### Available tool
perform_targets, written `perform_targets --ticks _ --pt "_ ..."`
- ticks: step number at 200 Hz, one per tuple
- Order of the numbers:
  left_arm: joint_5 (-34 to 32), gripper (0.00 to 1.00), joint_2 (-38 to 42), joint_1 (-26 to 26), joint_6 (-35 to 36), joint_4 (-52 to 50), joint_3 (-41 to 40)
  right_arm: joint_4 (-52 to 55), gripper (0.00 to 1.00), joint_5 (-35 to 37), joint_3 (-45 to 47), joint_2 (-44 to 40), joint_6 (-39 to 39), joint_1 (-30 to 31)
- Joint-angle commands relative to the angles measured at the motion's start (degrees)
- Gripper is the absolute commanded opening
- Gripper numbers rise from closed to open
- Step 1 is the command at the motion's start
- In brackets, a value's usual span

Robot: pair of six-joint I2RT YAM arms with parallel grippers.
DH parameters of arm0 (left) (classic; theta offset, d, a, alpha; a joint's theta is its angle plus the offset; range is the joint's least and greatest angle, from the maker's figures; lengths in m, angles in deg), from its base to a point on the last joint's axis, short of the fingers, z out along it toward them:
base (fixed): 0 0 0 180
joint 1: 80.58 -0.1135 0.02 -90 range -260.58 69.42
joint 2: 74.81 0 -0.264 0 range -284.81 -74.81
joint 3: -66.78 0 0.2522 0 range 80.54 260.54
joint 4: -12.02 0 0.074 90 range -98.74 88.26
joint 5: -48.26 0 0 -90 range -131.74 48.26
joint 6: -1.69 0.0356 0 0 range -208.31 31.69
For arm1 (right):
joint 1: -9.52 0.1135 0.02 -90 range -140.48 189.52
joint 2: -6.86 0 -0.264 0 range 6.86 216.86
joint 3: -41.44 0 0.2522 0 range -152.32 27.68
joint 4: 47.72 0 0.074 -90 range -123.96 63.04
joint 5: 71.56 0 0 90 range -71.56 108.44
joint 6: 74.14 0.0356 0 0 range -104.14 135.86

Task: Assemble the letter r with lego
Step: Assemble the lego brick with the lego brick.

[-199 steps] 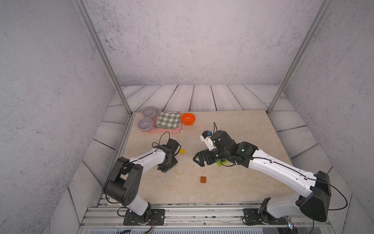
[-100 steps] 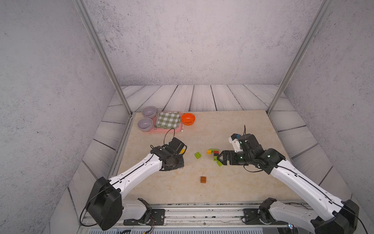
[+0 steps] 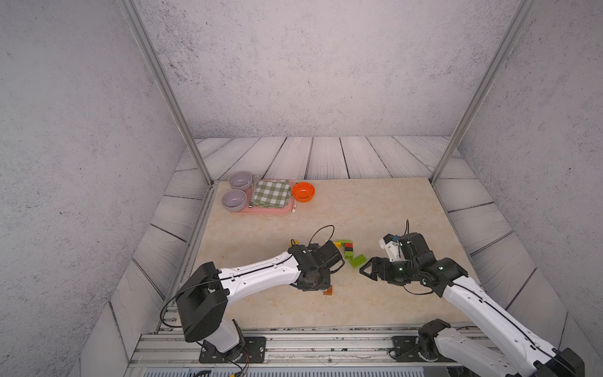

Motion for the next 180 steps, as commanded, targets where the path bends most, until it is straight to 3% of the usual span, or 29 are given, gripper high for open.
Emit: perform_targets --ticks 1,70,113,180 --pt "-2.1 0.0 -2.9 1.0 -2.7 -0.6 2.2 -1.6 0.91 -2.1 0.2 -1.6 -1.1 -0.5" --pt "-1.1 0.0 -10.3 3.0 -0.9 -1.2 7.4 1.4 0.91 1.7 2.3 -4.1 -0.6 -0.7" --pt "-0.4 0.0 -11.6 3.1 -0.3 -0.2 7.1 -4.1 0.89 -5.9 5.4 -7.0 -1.7 -0.7" --pt "0.0 0.0 -12.5 3.1 1.5 0.7 7.9 -4.9 0.89 -6.9 6.4 -10.4 -2.0 -0.8"
